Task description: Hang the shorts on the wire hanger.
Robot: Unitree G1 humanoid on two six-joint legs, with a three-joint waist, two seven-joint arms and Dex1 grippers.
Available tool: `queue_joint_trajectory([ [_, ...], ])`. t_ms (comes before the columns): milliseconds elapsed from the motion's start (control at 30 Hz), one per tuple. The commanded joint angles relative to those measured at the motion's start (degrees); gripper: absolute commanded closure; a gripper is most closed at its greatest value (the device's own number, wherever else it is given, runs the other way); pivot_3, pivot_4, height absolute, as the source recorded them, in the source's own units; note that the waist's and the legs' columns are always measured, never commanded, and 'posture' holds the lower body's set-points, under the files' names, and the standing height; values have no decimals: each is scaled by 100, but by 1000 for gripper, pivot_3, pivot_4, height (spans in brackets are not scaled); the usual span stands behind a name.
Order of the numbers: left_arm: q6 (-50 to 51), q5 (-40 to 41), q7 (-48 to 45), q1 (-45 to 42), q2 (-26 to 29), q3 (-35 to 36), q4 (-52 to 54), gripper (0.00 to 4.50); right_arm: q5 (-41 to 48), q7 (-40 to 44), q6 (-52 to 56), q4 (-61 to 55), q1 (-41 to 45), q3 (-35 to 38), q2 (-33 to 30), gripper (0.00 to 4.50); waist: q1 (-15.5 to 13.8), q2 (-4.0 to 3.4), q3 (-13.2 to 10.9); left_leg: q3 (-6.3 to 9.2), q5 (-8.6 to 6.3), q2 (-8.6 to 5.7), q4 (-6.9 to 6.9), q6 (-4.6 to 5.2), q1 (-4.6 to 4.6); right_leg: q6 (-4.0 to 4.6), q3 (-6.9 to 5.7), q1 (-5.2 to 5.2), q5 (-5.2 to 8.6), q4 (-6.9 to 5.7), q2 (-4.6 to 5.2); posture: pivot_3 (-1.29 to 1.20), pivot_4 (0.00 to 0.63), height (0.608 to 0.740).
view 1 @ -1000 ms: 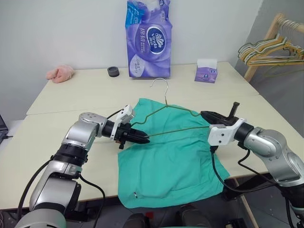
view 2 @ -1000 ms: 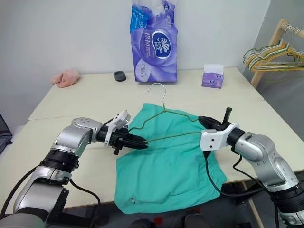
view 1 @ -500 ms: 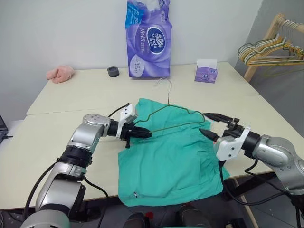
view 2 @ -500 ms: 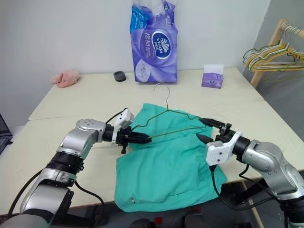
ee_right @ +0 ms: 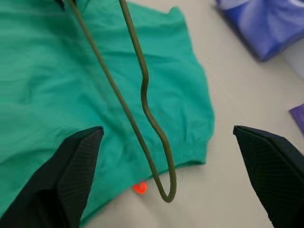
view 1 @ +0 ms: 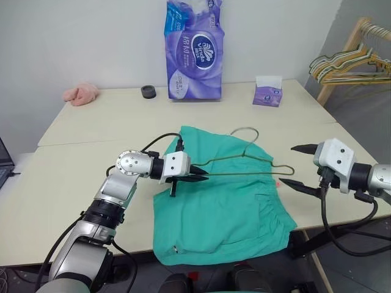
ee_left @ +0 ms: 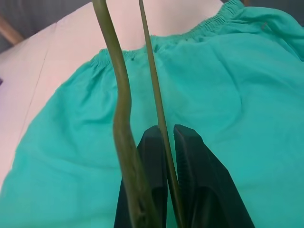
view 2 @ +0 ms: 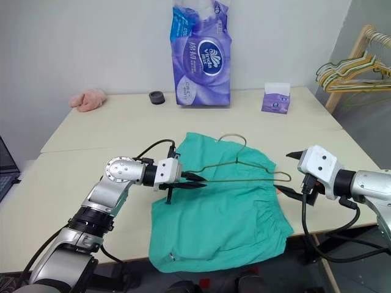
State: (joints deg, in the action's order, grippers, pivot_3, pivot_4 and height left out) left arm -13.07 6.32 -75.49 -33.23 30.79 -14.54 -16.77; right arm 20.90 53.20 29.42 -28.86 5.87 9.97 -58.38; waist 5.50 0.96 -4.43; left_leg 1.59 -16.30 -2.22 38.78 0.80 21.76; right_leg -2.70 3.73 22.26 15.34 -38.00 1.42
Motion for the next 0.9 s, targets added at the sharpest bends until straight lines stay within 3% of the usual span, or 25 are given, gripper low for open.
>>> queue_joint_trajectory([
  [33, -230, -15, -56, -147, 6, -41, 115, 4462, 84, 144, 332, -322, 136, -207, -206, 0, 3, -1, 0, 0, 0, 0, 0, 0, 0, 0, 0, 0, 0, 0, 0, -190, 70, 740],
  [400, -370, -30, -204, -171, -64, -221, 244, 4480, -559, 667, 417, 278, 921, -1648, -379, 0, 21, -1, -1, -4, 0, -1, 1, 0, 1, -1, 0, 1, 0, 4, 0, -185, 69, 740],
  [500, -447, -62, -220, -182, -54, -264, 245, 4480, -578, 860, 563, 371, 1096, -1831, -430, 588, 22, -1, -2, -3, 0, 0, 1, 0, 1, -1, -1, 2, 0, 4, 0, -185, 69, 740],
  [867, -475, -23, -203, -198, -128, -317, 268, 4481, -779, 991, 882, 390, 1224, -2181, -408, 4440, 21, -3, -3, -1, 0, 0, 0, 0, 2, -1, -1, 3, 0, 3, 1, -182, 72, 740],
  [900, -428, 31, -246, -180, -132, -327, 318, 4481, -805, 960, 881, 399, 1226, -2182, -385, 4500, 21, -3, -3, -1, 0, 1, 0, 0, 2, -1, -2, 3, 0, 3, 1, -182, 71, 740],
])
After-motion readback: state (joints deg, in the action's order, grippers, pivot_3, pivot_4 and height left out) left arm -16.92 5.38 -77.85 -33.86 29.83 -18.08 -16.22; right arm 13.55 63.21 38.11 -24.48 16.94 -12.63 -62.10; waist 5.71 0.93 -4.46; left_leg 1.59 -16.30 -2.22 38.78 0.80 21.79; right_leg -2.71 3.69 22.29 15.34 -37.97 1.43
